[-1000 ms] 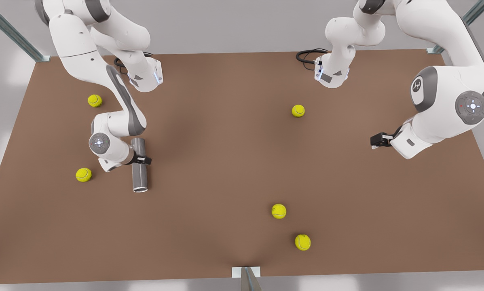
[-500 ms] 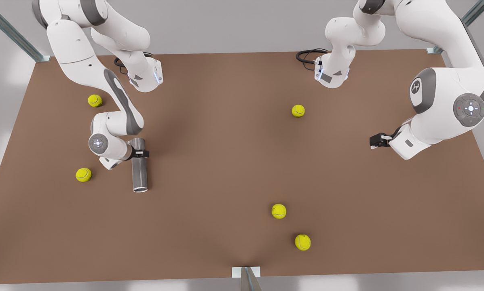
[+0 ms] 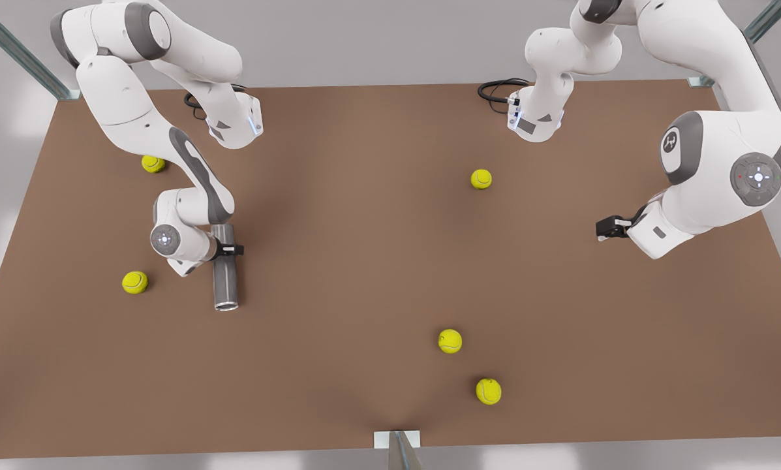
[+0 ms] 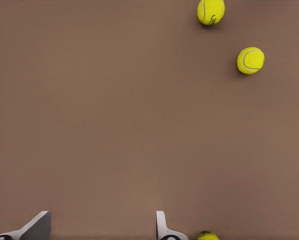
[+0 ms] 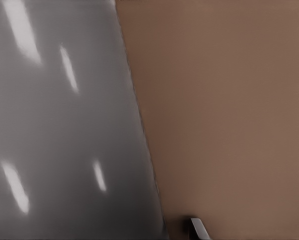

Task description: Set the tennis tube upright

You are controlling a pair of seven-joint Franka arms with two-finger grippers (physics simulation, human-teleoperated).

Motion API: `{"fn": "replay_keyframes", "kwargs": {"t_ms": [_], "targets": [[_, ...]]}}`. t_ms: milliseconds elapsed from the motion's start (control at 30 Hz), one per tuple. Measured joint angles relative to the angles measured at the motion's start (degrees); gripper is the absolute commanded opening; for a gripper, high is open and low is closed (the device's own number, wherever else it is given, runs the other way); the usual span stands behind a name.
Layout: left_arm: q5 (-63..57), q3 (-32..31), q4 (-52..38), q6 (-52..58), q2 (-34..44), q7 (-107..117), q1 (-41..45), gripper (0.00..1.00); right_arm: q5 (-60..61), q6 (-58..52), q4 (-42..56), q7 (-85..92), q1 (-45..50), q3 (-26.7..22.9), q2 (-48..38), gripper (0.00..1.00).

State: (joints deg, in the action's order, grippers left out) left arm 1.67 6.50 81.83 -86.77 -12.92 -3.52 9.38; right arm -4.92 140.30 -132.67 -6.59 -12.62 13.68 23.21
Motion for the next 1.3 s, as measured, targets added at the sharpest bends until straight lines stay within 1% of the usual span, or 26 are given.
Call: {"fn": "replay_keyframes", "kwargs": {"t_ms": [200, 333, 367, 433, 533, 667, 700, 800, 900, 1067, 1167, 1300], "targets": [[0.00, 0.00, 0.00, 0.02, 0.00, 0.00, 0.01, 1.00, -0.09, -1.16, 0.10, 0.02, 0.05, 0.03, -0.49, 0.78], [0.00, -0.05, 0.00, -0.01, 0.00, 0.00, 0.02, 1.00, -0.04, -1.16, 0.39, 0.12, 0.14, 0.04, -0.57, 0.70], [0.00, 0.00, 0.00, 0.02, 0.00, 0.00, 0.02, 1.00, -0.02, -1.15, 0.44, 0.14, 0.14, 0.04, -0.62, 0.63], [0.00, -0.03, 0.00, -0.07, 0.00, 0.00, 0.05, 1.00, 0.06, -1.80, 0.99, 0.20, 0.31, 0.04, -0.62, 0.62], [0.00, -0.01, 0.00, 0.02, 0.00, 0.00, 0.05, 1.00, 0.13, -6.41, 3.77, 0.24, 0.91, 0.04, -0.80, 0.62], [0.00, -0.02, 0.00, -0.03, -0.02, 0.00, 0.05, 1.00, -0.12, -7.35, 5.68, 0.39, 1.05, 2.13, -3.13, 0.62], [0.00, 0.00, 0.00, -0.07, 0.00, 0.00, 0.02, 1.00, -2.05, -7.40, 7.01, 0.84, 1.11, 3.25, -3.40, 0.62], [0.00, -0.04, 0.00, -0.07, -0.08, 0.08, 0.07, 1.00, -5.86, -13.90, 15.72, 5.74, 1.84, 6.33, -3.18, 0.62], [0.01, -0.01, 0.00, -0.07, -0.09, 0.09, 0.05, 1.00, -8.29, -14.74, 19.18, 8.80, 6.58, 6.36, -3.08, 0.62], [0.06, -0.06, 0.16, -0.07, -0.09, 0.09, -0.01, 1.00, -12.08, -14.75, 22.52, 10.00, 19.03, 6.37, -2.92, 0.62], [0.07, 0.00, 0.26, -0.07, -0.14, 0.09, -0.07, 1.00, -12.68, -14.75, 25.78, 12.11, 23.55, 6.37, -1.64, 0.62], [0.08, -0.08, 0.44, -0.25, -0.31, 0.09, -0.48, 1.00, -12.74, -14.76, 31.62, 18.10, 26.50, 6.36, 3.38, 0.62]]}}
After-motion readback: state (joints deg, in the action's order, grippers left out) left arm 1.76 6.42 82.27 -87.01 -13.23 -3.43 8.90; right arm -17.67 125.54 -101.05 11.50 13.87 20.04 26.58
